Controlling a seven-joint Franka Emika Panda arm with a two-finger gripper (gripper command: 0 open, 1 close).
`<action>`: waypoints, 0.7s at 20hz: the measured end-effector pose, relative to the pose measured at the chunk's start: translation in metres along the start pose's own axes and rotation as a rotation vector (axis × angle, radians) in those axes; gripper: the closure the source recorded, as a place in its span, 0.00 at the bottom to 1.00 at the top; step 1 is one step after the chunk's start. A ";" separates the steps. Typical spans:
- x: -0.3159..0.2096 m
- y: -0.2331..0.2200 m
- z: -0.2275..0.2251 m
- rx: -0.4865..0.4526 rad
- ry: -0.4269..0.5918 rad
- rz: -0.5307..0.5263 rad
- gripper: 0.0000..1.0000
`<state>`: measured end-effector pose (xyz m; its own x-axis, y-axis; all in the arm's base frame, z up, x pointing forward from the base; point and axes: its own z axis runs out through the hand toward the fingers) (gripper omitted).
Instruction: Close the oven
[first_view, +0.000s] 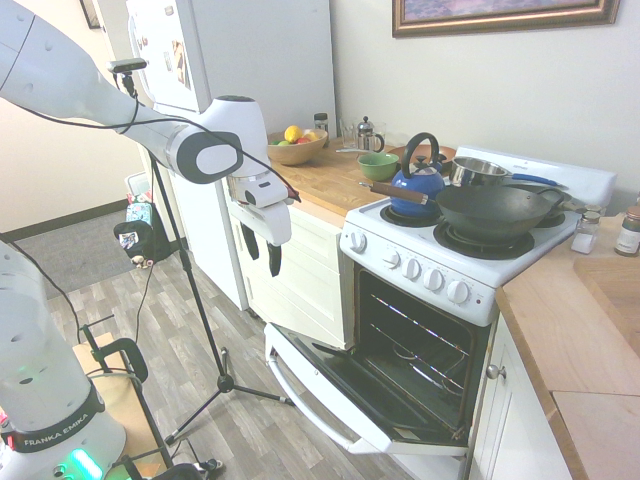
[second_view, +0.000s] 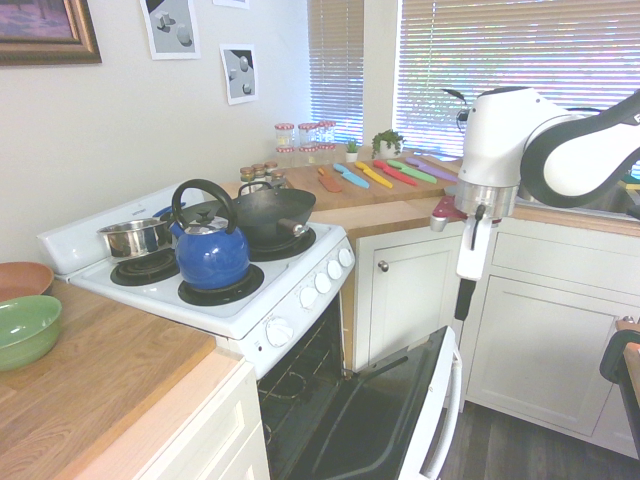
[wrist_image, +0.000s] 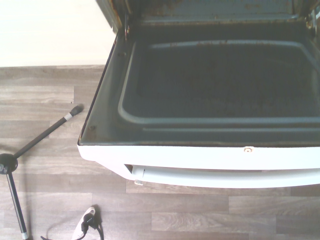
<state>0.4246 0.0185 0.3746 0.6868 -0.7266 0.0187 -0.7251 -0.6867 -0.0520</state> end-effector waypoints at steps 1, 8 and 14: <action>0.000 0.000 0.000 -0.001 -0.001 0.000 0.00; 0.001 -0.005 0.038 -0.063 -0.053 0.017 0.00; 0.006 0.026 0.117 -0.091 -0.077 0.032 0.00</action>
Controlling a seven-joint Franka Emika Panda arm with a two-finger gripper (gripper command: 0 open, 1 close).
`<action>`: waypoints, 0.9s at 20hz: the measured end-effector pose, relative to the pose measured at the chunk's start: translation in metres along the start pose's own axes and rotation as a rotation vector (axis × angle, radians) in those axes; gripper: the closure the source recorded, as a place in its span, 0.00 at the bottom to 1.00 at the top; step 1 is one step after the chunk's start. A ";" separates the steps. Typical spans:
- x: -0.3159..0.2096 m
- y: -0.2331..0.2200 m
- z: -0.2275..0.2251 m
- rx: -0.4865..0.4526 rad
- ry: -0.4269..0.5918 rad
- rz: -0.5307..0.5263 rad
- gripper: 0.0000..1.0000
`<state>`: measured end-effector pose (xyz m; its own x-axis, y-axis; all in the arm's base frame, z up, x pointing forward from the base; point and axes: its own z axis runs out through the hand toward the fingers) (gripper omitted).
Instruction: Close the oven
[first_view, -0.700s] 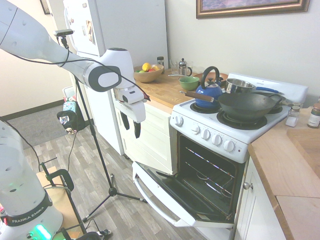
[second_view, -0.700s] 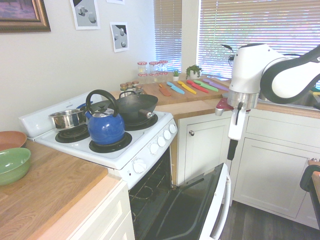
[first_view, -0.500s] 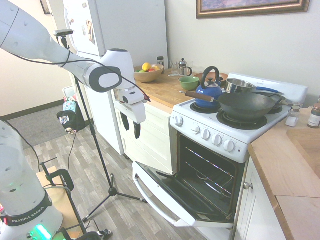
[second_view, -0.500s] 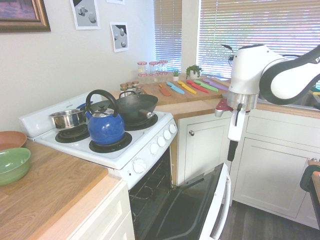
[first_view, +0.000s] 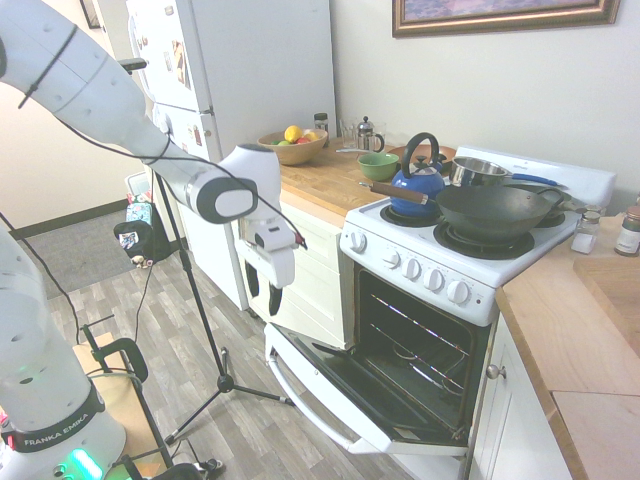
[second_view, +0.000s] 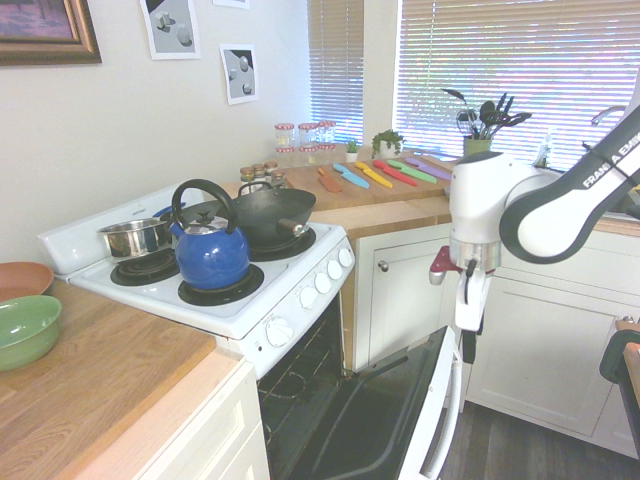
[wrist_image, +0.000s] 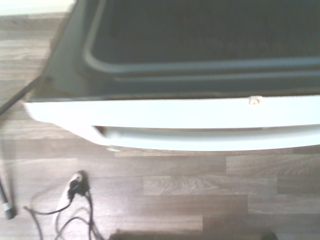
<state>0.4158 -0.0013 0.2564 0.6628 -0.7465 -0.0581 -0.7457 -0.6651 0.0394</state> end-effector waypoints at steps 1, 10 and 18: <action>0.002 0.006 0.015 0.006 0.005 0.000 0.00; 0.000 0.032 0.129 0.009 -0.006 -0.024 0.00; -0.007 -0.003 0.191 0.039 -0.021 -0.088 0.00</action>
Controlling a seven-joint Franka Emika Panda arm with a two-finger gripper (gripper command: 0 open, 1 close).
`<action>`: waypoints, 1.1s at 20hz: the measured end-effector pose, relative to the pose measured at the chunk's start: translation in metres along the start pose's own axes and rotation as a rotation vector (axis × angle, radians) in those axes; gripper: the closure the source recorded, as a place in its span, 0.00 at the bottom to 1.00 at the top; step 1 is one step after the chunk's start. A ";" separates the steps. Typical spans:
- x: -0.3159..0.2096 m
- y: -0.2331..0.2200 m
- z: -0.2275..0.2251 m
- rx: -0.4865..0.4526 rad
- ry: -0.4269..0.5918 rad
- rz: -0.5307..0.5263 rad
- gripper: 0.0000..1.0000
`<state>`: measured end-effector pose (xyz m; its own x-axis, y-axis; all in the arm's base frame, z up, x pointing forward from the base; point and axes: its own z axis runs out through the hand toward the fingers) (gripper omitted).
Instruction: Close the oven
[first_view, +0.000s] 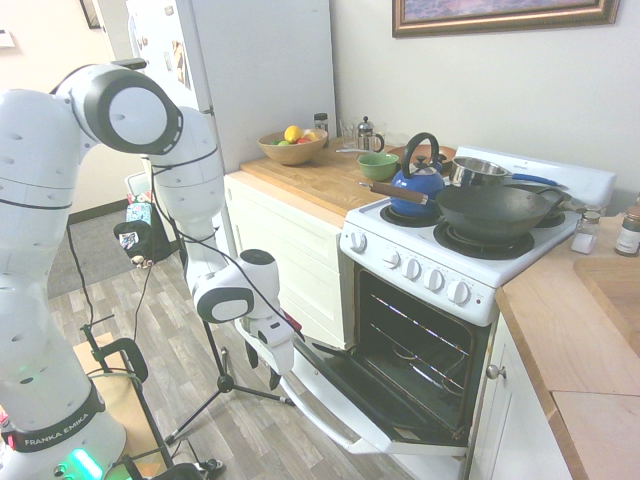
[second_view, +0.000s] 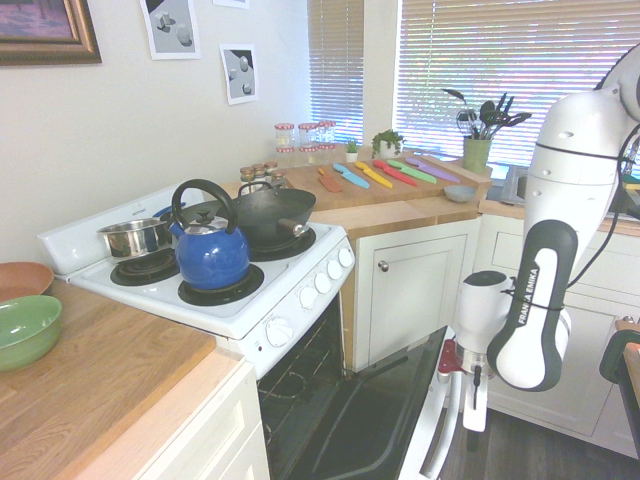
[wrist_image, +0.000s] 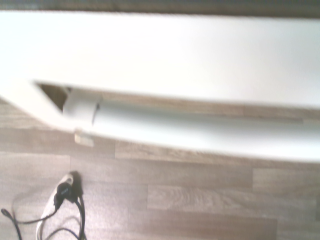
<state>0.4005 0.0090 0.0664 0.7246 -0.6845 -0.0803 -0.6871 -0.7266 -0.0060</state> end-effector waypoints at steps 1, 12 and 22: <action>0.003 -0.001 0.005 0.001 0.000 0.000 0.00; 0.051 -0.030 0.033 0.048 0.031 0.031 0.00; 0.100 -0.104 -0.033 0.122 0.107 0.024 0.00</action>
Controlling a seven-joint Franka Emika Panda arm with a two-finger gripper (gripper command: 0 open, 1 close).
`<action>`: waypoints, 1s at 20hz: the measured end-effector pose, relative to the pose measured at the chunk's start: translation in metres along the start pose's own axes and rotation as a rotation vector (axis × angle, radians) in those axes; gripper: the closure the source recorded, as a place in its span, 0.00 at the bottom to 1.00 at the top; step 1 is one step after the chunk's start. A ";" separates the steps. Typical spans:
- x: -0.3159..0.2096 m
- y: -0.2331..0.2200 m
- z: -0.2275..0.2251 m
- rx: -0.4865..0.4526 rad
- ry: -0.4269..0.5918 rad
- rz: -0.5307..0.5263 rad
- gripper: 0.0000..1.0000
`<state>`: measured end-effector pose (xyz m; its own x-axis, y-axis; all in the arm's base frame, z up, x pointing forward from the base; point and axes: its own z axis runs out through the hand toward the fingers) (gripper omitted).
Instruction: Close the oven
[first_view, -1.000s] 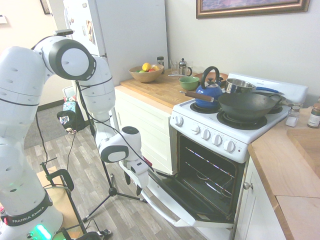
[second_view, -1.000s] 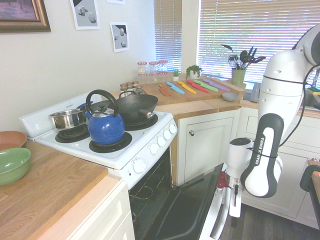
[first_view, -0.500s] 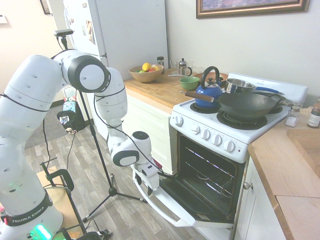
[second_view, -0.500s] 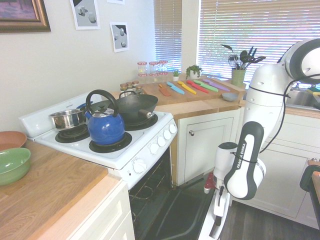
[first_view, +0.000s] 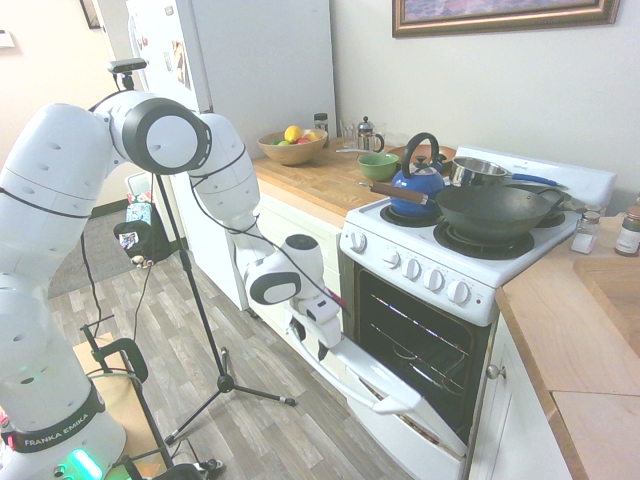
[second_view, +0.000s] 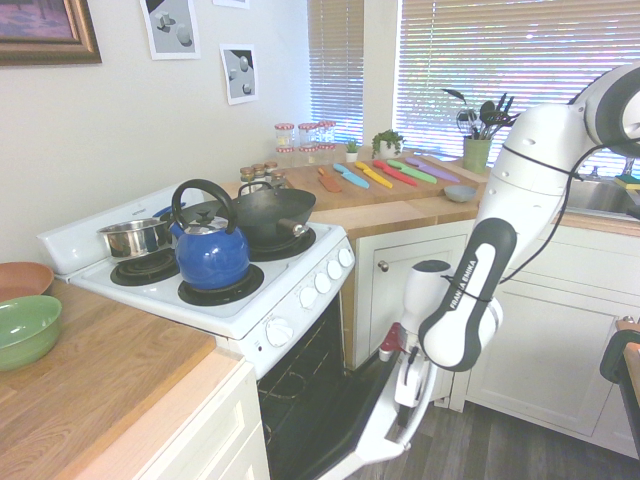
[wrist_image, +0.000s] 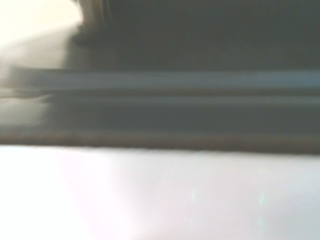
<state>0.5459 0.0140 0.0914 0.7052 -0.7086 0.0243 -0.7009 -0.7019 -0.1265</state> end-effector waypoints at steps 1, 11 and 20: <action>0.002 -0.008 0.001 -0.002 0.005 0.006 0.00; 0.054 -0.105 -0.036 0.027 0.087 -0.025 0.00; 0.092 -0.025 -0.133 -0.024 0.101 -0.002 0.00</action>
<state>0.6141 -0.0427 0.2287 0.6932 -0.7098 0.1248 -0.7026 -0.7042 -0.1027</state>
